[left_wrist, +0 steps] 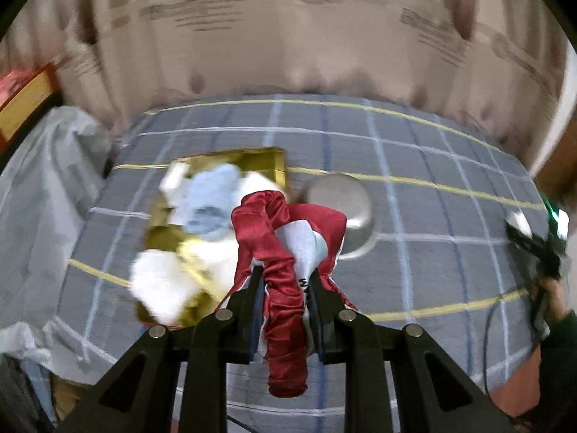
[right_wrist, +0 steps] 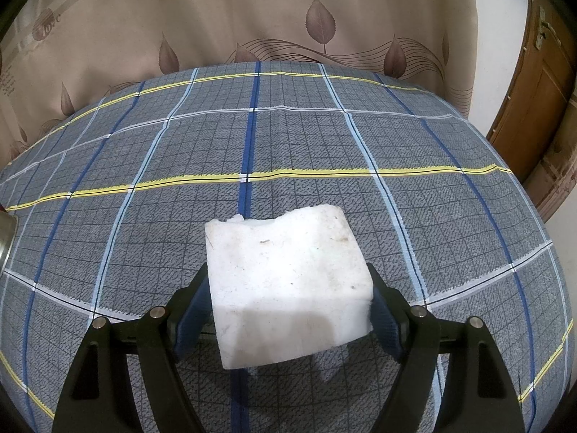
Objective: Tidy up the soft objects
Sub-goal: 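Carry the red-and-white bag into the gold tin and open the left tool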
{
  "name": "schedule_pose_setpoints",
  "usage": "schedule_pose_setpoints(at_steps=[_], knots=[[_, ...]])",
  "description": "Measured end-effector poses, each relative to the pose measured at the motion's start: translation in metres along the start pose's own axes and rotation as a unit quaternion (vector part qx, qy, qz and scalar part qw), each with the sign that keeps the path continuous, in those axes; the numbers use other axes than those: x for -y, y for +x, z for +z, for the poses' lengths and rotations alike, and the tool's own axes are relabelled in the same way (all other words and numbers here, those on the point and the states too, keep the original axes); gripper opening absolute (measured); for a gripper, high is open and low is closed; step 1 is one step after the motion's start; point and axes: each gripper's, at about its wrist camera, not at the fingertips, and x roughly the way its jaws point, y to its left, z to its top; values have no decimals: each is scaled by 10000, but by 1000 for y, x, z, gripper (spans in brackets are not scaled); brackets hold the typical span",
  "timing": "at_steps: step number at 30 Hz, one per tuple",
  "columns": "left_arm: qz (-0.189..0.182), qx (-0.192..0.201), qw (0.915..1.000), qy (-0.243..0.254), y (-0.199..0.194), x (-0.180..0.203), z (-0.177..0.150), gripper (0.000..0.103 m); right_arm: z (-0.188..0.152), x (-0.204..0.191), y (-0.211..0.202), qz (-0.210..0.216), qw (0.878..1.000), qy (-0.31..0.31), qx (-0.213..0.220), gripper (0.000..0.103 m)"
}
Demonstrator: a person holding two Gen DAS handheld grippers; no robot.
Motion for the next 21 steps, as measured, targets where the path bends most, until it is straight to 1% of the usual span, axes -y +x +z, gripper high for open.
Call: schedule_pose_setpoints(at_steps=[3, 8, 10, 14, 17, 19, 21], knots=[[217, 59, 9994, -261, -2, -27, 3, 22, 0, 0, 0, 3, 10000, 1, -1, 76], [420, 63, 9974, -580, 3, -62, 10, 22, 0, 0, 0, 0, 10000, -1, -4, 76], [390, 57, 9972, -642, 5, -71, 12, 22, 0, 0, 0, 5, 10000, 0, -4, 76], [449, 95, 9962, -743, 16, -84, 21, 22, 0, 0, 0, 2, 10000, -4, -5, 76], [331, 87, 9952, -912, 29, -94, 31, 23, 0, 0, 0, 4, 10000, -1, -6, 76], [402, 67, 9937, -1046, 37, -101, 37, 23, 0, 0, 0, 1, 10000, -5, -5, 76], [503, 88, 9930, -1069, 44, -107, 43, 23, 0, 0, 1, 3, 10000, -6, -6, 76]])
